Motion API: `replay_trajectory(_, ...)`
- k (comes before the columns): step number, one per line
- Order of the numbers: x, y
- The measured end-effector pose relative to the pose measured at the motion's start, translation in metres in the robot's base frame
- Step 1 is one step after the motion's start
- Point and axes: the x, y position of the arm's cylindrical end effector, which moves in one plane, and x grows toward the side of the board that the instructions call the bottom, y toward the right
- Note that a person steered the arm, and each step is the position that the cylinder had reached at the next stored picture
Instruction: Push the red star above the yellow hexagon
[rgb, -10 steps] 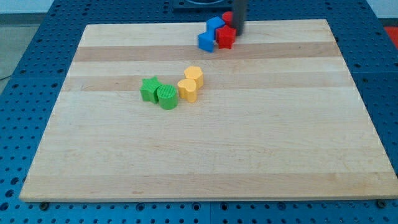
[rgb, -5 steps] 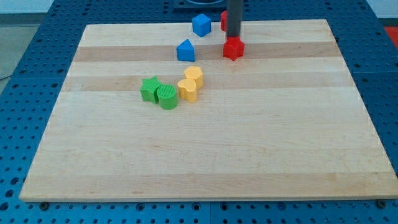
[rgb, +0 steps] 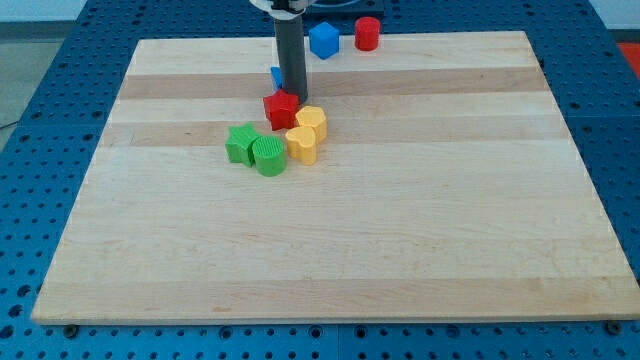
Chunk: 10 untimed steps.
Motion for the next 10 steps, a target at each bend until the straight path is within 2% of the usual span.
replay_trajectory(2, -0.009, 0.058)
replay_trajectory(3, -0.025, 0.044)
replay_trajectory(5, -0.061, -0.023)
replay_trajectory(7, -0.043, -0.169)
replay_trajectory(8, -0.002, -0.176)
replay_trajectory(9, 0.018, -0.140)
replay_trajectory(10, 0.020, -0.089)
